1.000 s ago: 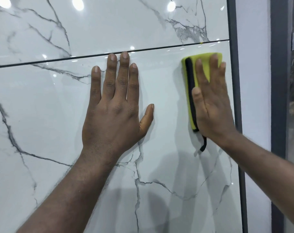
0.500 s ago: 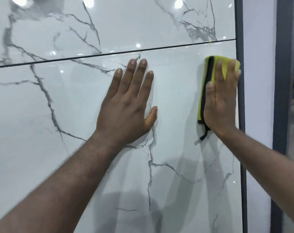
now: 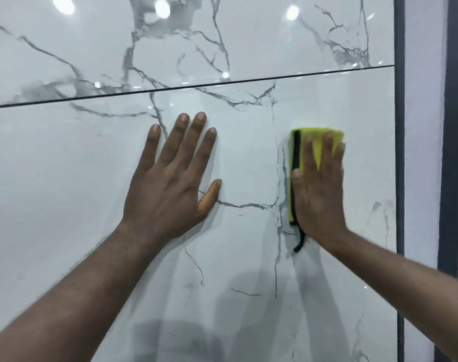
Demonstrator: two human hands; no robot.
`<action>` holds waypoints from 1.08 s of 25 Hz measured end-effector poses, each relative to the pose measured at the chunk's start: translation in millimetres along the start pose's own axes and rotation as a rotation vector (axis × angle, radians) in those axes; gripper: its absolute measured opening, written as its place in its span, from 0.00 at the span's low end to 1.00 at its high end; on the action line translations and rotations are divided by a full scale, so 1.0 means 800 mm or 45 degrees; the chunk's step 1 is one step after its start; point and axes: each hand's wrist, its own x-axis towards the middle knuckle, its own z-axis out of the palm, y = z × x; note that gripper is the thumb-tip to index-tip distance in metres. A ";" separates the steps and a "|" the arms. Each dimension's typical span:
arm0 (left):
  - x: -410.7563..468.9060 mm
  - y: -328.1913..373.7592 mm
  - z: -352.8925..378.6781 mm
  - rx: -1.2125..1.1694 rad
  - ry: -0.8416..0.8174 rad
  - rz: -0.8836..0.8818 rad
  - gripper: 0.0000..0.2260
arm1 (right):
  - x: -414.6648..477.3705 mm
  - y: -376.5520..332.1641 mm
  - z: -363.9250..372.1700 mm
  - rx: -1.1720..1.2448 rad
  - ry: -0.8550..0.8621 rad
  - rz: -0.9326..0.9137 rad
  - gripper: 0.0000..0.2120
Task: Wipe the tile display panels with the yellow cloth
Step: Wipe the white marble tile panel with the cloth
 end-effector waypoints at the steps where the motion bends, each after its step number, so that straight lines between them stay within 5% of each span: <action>1: -0.005 -0.001 0.003 0.004 -0.001 0.011 0.35 | -0.003 -0.016 -0.001 0.056 -0.072 -0.140 0.28; 3: -0.009 -0.002 0.007 0.014 -0.005 0.003 0.35 | 0.042 -0.033 -0.012 0.091 -0.066 -0.326 0.28; 7: -0.011 0.005 0.011 0.014 0.004 -0.030 0.35 | 0.064 0.006 -0.012 0.157 0.180 -0.002 0.27; 9: -0.014 0.006 0.010 0.016 -0.004 -0.039 0.34 | 0.014 0.004 0.005 0.052 0.119 0.075 0.28; 12: -0.013 0.008 0.009 0.011 -0.001 -0.050 0.34 | 0.029 -0.010 -0.010 0.056 -0.126 -0.383 0.28; 14: -0.014 0.007 0.010 0.020 0.005 -0.048 0.34 | 0.073 0.000 -0.025 0.062 -0.061 -0.491 0.27; 18: -0.016 0.009 0.014 0.054 0.047 -0.057 0.35 | 0.032 0.028 -0.005 0.178 0.180 0.100 0.27; 19: -0.016 0.008 0.015 0.065 0.052 -0.055 0.35 | 0.006 0.015 0.005 0.127 0.154 0.097 0.28; 23: -0.015 0.005 0.012 0.074 0.058 -0.035 0.34 | 0.043 -0.008 -0.008 -0.027 -0.025 -0.648 0.27; 27: -0.016 -0.003 0.009 0.015 0.048 0.020 0.34 | 0.053 0.000 -0.006 0.185 0.171 0.019 0.27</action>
